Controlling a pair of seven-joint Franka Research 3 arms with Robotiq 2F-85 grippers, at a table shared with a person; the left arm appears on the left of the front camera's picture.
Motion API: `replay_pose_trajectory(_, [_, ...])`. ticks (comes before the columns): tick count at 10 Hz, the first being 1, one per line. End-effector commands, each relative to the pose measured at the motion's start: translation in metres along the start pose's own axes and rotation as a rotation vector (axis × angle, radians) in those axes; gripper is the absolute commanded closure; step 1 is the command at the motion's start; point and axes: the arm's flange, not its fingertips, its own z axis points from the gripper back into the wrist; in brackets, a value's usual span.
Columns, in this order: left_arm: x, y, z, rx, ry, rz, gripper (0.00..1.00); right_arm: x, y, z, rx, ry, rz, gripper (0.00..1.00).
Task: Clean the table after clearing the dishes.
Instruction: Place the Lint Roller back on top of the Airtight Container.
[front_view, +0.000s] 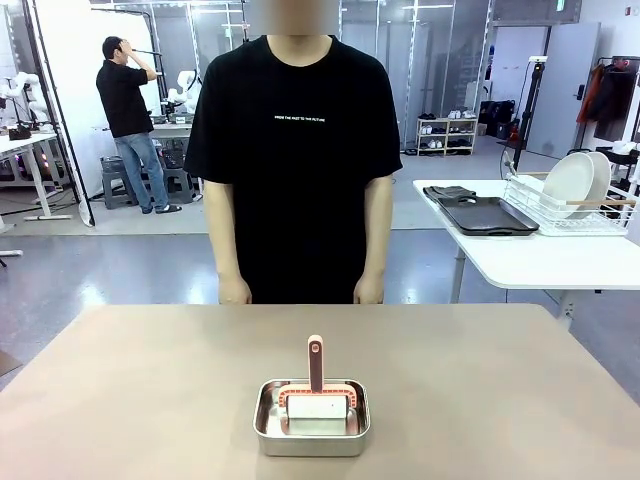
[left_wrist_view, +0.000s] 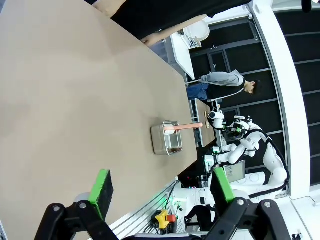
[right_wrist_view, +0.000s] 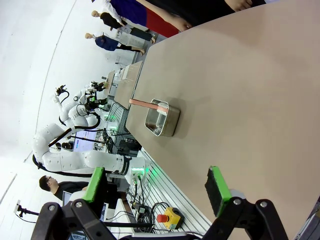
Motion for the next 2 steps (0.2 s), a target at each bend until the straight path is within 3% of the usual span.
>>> replay_pose_trajectory(1, [-0.0050, -0.0038, 0.0011, -0.018, -0.011, -0.013, 0.00, -0.0011, 0.0037, -0.0012, -0.008, -0.007, -0.002, 0.00])
replay_pose_trajectory(2, [-0.0050, -0.0038, 0.0011, -0.018, -0.011, -0.013, 0.00, -0.0011, 0.0037, -0.0012, -0.008, -0.007, -0.002, 0.00])
